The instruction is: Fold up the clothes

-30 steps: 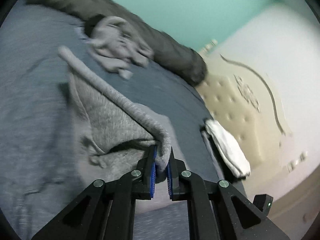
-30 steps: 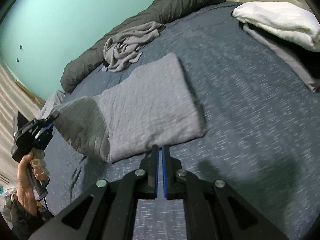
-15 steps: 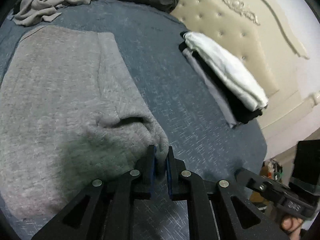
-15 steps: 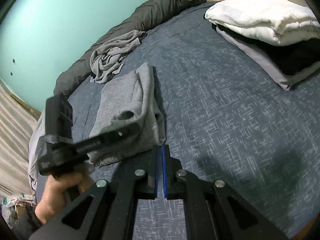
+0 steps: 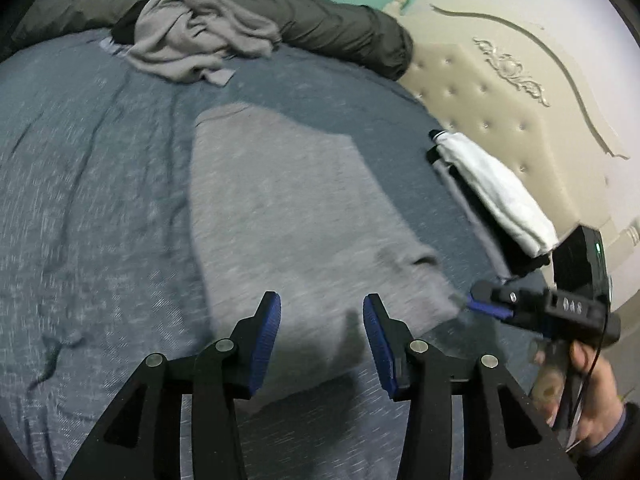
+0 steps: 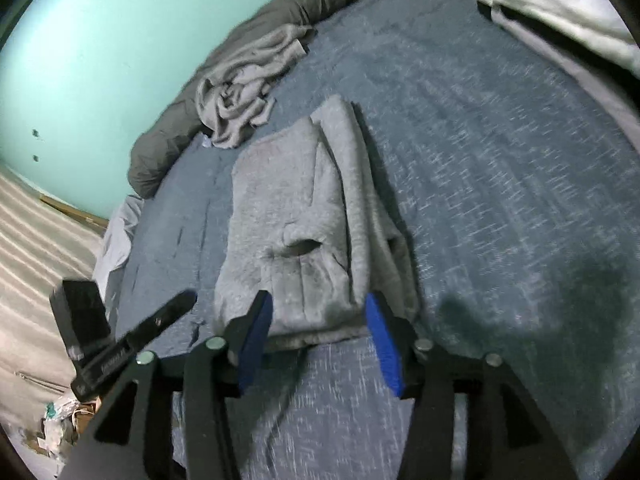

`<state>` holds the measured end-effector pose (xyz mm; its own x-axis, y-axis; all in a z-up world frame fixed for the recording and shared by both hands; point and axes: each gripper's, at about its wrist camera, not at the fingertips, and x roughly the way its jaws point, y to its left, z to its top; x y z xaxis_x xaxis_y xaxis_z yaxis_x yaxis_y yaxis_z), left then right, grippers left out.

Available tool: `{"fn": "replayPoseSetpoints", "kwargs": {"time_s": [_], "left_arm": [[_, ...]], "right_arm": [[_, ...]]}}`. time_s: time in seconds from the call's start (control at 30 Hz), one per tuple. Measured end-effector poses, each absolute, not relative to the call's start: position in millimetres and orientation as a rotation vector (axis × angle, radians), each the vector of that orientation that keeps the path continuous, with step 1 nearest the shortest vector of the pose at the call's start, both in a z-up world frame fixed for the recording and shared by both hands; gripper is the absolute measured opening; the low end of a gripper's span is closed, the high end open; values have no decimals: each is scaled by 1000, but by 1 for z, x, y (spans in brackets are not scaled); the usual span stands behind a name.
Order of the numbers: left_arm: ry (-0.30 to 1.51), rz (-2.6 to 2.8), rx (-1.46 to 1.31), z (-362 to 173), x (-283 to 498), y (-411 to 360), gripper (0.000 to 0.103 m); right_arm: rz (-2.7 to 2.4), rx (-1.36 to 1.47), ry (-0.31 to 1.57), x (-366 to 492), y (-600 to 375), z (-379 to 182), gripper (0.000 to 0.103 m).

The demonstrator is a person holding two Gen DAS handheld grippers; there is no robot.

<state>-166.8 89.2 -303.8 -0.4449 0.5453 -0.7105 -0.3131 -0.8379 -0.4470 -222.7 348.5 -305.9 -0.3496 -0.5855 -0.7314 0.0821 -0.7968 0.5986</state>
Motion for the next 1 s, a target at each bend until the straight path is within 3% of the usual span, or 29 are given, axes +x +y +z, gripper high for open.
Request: {"fn": "replayPoseSetpoints", "kwargs": {"time_s": [0.23,0.37,0.43,0.7,0.87,1.0], "left_arm": [[-277,2249,-1287,-331,-162,108,46],[-228,2243,-1290,-335,-157,116,46],[-225,2243,-1294,-335,-157,118,46],[-181,2258,-1317,-342,-153,131,46],[-160,2268,-1319,-339,-153,133,46],[-152,2266,-1323,-337,-155,132,46]], "right_arm": [[-2126,1576,-737,-236,335,-342,50],[-2174,1545,-689,-236,336,-339,11],[-2212,1523,-645,-237,340,-334,8],[-2260,1565,-560,-238,355,-345,7],[-2375,1514,-550,-234,370,-315,15],[-2333,1367,-465,-243,352,-287,15]]}}
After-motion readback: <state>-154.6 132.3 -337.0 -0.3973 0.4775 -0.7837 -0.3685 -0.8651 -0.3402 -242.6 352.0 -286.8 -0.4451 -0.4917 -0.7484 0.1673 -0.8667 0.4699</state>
